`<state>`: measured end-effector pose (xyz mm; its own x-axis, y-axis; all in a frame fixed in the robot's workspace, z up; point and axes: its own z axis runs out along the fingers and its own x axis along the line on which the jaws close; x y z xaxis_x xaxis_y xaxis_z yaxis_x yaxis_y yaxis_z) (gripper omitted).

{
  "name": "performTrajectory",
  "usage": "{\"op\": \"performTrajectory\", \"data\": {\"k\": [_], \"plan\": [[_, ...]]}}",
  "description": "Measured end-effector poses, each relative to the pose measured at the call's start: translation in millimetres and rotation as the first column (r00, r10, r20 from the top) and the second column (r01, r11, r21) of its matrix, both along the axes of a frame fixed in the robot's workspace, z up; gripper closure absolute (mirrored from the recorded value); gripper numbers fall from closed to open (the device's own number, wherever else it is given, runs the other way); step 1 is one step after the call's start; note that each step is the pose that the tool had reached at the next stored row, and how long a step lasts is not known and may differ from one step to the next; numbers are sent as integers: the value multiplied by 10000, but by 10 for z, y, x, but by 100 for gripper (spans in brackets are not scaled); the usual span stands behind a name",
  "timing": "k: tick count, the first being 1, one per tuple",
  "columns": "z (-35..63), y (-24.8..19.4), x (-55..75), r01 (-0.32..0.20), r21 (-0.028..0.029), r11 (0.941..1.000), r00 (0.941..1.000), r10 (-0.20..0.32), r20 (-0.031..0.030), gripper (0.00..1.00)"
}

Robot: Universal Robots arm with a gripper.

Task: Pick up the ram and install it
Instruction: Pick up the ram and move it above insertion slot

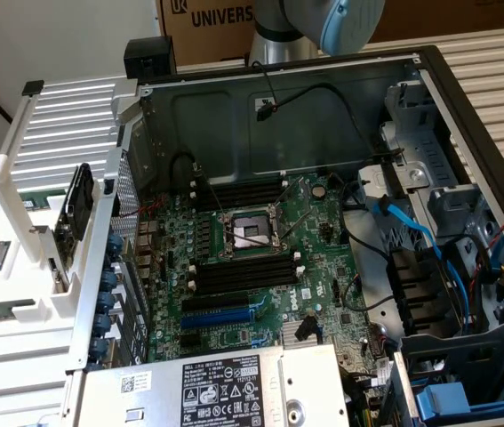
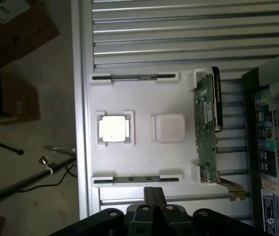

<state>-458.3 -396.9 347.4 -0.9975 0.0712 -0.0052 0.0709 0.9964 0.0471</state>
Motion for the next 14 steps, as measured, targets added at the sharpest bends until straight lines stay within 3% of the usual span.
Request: {"op": "performTrajectory", "data": {"k": [5, 8, 14], "plan": [[-109, -1, -3, -52, 0, 10000, 10000, 52, -53, 90], [-157, 0, -5, -723, 9, 9974, 9974, 723, -58, 90], [-209, 0, -5, -1804, 13, 9836, 9836, 1804, -58, 90]]}}
